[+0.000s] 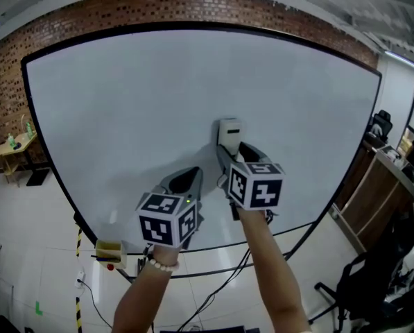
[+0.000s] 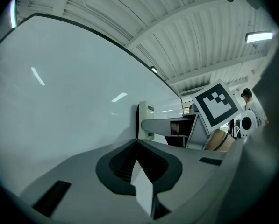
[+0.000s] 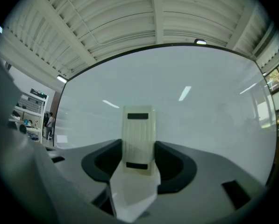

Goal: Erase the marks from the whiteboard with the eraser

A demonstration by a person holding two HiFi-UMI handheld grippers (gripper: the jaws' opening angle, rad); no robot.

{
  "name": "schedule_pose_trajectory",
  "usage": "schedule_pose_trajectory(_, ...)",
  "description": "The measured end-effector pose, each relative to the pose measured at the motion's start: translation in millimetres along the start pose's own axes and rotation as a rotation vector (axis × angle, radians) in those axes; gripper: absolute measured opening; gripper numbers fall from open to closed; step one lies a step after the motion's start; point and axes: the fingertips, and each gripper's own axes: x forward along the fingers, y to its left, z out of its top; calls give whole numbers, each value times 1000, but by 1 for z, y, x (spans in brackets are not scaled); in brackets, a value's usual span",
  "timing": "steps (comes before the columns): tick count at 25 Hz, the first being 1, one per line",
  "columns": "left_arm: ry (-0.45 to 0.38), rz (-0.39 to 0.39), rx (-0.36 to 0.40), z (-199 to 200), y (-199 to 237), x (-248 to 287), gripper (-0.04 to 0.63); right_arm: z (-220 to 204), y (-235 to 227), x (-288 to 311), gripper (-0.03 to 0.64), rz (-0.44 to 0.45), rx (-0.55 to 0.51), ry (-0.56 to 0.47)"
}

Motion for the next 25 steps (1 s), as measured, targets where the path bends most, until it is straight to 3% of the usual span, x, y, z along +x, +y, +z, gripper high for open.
schedule_pose_trajectory(13, -19, -145, 39, 1, -49, 66, -12, 2, -76, -14, 244, -57, -38, 13)
schedule_pose_trajectory(25, -59, -141, 22, 5, -157, 152, -12, 5, -221, -48, 244, -56, -18, 22)
